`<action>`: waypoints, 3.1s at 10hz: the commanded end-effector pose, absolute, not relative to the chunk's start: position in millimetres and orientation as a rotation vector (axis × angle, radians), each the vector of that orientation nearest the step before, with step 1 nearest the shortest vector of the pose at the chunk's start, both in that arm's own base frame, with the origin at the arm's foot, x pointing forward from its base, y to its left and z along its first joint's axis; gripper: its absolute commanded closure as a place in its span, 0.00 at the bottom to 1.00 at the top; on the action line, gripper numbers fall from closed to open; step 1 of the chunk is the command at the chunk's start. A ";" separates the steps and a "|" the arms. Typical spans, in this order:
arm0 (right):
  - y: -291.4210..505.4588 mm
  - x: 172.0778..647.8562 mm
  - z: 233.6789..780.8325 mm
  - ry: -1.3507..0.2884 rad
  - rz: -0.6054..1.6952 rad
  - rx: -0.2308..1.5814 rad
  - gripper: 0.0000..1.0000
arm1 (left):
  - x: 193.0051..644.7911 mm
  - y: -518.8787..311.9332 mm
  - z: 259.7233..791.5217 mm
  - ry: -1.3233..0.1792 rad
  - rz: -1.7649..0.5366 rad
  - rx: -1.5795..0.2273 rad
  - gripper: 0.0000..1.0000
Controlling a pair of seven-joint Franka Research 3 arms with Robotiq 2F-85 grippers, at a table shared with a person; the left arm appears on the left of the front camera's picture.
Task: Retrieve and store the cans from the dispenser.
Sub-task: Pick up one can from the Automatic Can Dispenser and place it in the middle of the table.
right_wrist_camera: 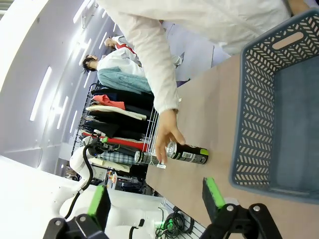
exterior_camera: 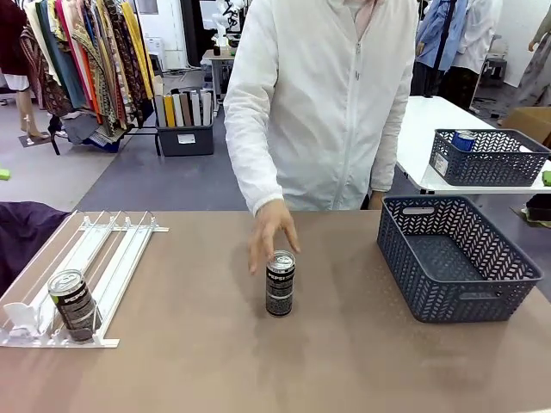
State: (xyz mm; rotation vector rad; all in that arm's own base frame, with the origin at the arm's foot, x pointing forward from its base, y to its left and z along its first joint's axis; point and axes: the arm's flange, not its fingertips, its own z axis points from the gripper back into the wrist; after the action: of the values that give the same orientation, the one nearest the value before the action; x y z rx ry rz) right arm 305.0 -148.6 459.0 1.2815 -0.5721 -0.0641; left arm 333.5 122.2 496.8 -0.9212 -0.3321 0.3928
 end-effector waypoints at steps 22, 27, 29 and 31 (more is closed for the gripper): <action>-147.2 309.0 463.8 -0.594 -0.067 1.300 0.00 | 381.4 -57.2 406.0 0.089 -0.075 -0.096 0.00; -147.2 309.0 463.8 -0.594 -0.067 1.300 0.00 | 381.3 -56.8 406.3 0.109 -0.061 -0.088 0.00; -147.2 309.0 463.8 -0.594 -0.067 1.300 0.00 | 382.4 -58.1 406.2 0.104 -0.057 -0.075 1.00; -147.2 309.0 463.8 -0.594 -0.067 1.300 0.00 | 380.6 -55.6 408.0 0.120 -0.051 -0.075 1.00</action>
State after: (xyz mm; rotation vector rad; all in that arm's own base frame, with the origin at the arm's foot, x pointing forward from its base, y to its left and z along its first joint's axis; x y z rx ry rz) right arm 304.9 -148.6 459.1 1.2818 -0.5720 -0.0637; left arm 382.3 -56.2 403.9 -0.0766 0.1036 -0.0591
